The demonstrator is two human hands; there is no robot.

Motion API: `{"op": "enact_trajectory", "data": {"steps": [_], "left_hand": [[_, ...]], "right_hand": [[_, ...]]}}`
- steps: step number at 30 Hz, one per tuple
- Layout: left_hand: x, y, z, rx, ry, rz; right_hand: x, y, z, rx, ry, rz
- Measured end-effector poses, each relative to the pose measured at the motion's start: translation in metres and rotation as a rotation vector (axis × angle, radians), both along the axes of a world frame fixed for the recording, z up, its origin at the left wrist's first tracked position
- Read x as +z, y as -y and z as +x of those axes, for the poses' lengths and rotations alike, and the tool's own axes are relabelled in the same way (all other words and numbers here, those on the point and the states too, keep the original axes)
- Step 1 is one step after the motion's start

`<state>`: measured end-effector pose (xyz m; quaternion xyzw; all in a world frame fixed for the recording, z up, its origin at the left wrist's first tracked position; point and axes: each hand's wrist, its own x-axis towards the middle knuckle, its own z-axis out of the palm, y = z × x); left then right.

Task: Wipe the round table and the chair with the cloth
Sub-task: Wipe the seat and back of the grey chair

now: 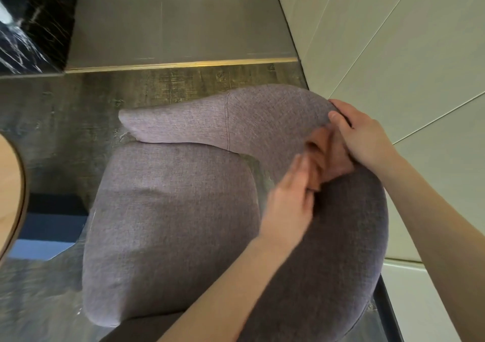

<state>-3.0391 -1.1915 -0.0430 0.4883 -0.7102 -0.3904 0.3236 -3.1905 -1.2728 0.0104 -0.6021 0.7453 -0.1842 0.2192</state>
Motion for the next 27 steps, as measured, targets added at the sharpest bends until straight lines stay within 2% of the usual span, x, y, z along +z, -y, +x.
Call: {"op": "enact_trajectory", "data": {"steps": [3,7,11,12,15,16,17,19,22,24,27], "left_hand": [[-0.006,-0.022,-0.01,-0.118,0.057,-0.01],[-0.035,-0.032,-0.005,-0.11,0.072,0.0],[-0.06,-0.041,0.016,-0.213,0.133,0.208],[-0.07,-0.043,0.026,-0.263,0.216,0.276],[-0.088,-0.049,0.068,-0.536,0.688,0.502],[-0.09,-0.049,0.083,-0.556,0.786,0.564],[-0.091,-0.048,0.096,-0.493,0.806,0.626],[-0.082,-0.04,0.112,-0.228,0.665,0.692],[-0.055,-0.015,0.087,0.066,0.321,0.449],[-0.029,-0.005,0.053,0.077,0.118,0.25],[-0.011,-0.027,0.013,-0.093,-0.01,0.088]], "right_hand": [[0.0,0.0,-0.001,-0.012,0.005,0.005],[-0.003,0.001,-0.001,-0.012,-0.03,0.02],[-0.003,0.002,0.0,-0.017,-0.032,0.02],[-0.002,0.001,0.0,-0.019,-0.032,0.02],[-0.002,-0.001,0.001,-0.015,-0.042,0.023],[-0.002,-0.001,0.0,-0.011,-0.039,0.021],[-0.003,-0.001,0.0,-0.01,-0.033,0.019],[-0.003,-0.001,0.0,-0.017,-0.02,0.017],[-0.002,-0.002,0.0,-0.025,-0.017,0.014],[-0.002,-0.002,0.0,-0.028,-0.021,0.014],[-0.001,-0.001,-0.001,-0.029,-0.015,0.008]]}}
